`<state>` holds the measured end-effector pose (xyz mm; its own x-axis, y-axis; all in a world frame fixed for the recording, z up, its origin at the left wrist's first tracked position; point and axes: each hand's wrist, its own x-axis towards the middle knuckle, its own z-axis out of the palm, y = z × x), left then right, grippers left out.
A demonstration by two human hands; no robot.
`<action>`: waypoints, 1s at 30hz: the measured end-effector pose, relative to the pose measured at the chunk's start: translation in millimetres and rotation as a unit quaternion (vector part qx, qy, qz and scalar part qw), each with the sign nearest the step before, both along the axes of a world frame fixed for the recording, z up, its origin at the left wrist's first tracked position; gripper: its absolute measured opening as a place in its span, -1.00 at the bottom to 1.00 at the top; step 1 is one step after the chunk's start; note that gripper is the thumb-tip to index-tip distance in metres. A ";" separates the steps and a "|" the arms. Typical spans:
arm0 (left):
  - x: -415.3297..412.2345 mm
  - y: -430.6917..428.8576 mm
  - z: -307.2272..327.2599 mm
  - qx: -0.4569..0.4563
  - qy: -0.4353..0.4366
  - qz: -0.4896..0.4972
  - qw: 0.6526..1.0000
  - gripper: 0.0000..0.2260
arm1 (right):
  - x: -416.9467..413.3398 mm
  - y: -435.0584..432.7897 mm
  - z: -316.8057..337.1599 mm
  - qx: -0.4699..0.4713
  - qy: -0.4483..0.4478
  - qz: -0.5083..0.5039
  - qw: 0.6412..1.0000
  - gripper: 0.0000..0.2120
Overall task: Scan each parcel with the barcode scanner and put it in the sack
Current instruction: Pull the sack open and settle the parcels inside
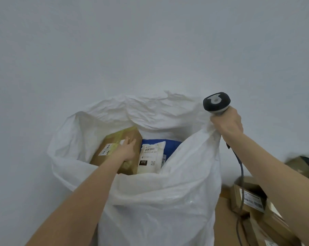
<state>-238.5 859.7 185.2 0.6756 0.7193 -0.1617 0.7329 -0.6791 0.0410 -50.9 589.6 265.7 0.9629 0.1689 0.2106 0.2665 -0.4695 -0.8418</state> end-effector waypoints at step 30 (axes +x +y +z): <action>53.5 -213.4 41.6 0.096 -0.319 -0.088 0.939 -0.61 | -41.6 -142.9 -76.4 0.337 0.331 0.057 0.880 -0.94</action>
<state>-185.0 646.3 226.7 0.7023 0.5616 0.4375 0.4755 -0.8274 0.2988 -92.5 446.7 189.3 0.8966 0.3250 -0.3008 -0.3743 0.1930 -0.9070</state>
